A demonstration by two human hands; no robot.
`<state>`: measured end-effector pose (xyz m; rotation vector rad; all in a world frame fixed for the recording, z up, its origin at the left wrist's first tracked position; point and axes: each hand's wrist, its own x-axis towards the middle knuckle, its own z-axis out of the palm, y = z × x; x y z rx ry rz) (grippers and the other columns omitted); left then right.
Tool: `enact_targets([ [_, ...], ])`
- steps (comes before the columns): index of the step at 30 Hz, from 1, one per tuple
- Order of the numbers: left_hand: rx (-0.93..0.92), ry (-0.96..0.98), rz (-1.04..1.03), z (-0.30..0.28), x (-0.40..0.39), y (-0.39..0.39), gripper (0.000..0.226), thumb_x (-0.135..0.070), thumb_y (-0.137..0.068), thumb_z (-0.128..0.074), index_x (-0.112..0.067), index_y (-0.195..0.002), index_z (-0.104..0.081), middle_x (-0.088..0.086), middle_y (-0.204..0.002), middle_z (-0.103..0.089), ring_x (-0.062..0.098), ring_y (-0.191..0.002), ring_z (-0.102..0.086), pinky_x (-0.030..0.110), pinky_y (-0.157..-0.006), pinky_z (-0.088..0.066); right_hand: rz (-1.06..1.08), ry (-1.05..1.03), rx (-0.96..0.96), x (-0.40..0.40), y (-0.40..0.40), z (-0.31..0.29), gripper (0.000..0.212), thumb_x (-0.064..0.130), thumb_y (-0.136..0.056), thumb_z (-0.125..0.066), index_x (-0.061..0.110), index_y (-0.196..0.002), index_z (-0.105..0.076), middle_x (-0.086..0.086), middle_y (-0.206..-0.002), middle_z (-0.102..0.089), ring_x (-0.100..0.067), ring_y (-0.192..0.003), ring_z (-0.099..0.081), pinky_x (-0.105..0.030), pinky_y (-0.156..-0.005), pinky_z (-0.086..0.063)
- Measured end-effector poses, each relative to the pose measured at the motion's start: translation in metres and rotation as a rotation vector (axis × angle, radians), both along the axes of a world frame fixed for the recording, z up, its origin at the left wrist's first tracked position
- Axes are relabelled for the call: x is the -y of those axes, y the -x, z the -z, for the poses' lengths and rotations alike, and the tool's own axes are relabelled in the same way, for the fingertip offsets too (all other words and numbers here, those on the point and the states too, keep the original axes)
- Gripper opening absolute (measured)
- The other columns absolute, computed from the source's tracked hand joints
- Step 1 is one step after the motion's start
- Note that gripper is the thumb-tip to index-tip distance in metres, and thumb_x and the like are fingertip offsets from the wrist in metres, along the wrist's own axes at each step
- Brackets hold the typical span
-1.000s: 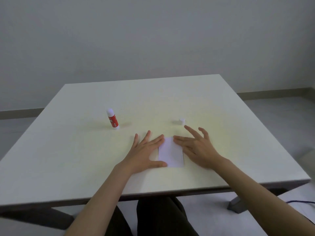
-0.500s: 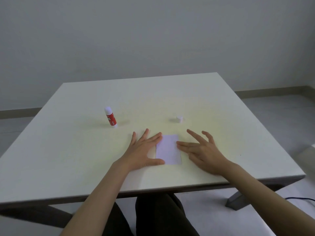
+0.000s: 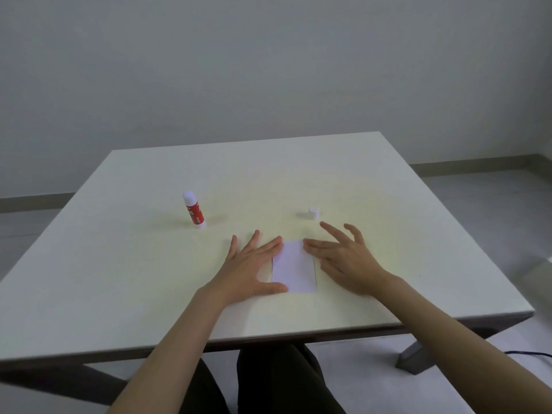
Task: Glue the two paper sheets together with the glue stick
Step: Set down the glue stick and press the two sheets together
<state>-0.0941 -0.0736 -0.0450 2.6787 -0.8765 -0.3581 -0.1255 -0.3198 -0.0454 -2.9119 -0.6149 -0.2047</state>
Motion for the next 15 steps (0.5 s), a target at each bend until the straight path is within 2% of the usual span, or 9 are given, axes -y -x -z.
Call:
enact_targets([
  [3, 0.016, 0.018, -0.008, 0.002, -0.006, -0.001, 0.104, -0.084, -0.062, -0.032, -0.034, -0.15, -0.008, -0.034, -0.148, 0.006, 0.007, -0.144, 0.018, 0.046, -0.115, 0.021, -0.033, 0.065, 0.088, -0.011, 0.005, 0.002, 0.049, 0.029, -0.084, -0.032, 0.022, -0.118, -0.066, 0.01, -0.125, -0.065, -0.031, -0.129, -0.048, -0.045, -0.101, -0.014],
  [5, 0.019, 0.01, -0.008, 0.003, -0.01, 0.0, 0.104, -0.084, -0.062, -0.031, -0.034, -0.15, -0.008, -0.034, -0.148, 0.005, 0.006, -0.144, 0.018, 0.044, -0.114, 0.022, -0.045, 0.065, 0.106, -0.016, 0.01, 0.006, 0.047, 0.028, -0.084, -0.033, 0.022, -0.118, -0.065, 0.01, -0.126, -0.064, -0.031, -0.129, -0.048, -0.045, -0.102, -0.015],
  [10, 0.011, 0.009, -0.046, 0.004, -0.029, 0.0, 0.102, -0.083, -0.063, -0.034, -0.036, -0.149, -0.006, -0.035, -0.149, 0.005, 0.004, -0.143, 0.02, 0.044, -0.114, 0.022, -0.052, -0.022, -0.015, -0.034, 0.004, 0.003, 0.062, 0.038, -0.085, -0.016, 0.022, -0.132, -0.054, 0.011, -0.14, -0.052, -0.028, -0.142, -0.027, -0.053, -0.112, -0.015],
  [15, -0.018, -0.018, -0.09, 0.003, -0.048, -0.002, 0.109, -0.087, -0.059, -0.032, -0.036, -0.15, -0.001, -0.032, -0.152, 0.008, 0.005, -0.143, 0.02, 0.047, -0.115, 0.02, -0.051, -0.025, -0.066, -0.051, -0.011, 0.003, 0.071, 0.043, -0.08, -0.003, 0.032, -0.139, -0.043, 0.02, -0.147, -0.038, -0.019, -0.146, -0.012, -0.048, -0.114, -0.003],
])
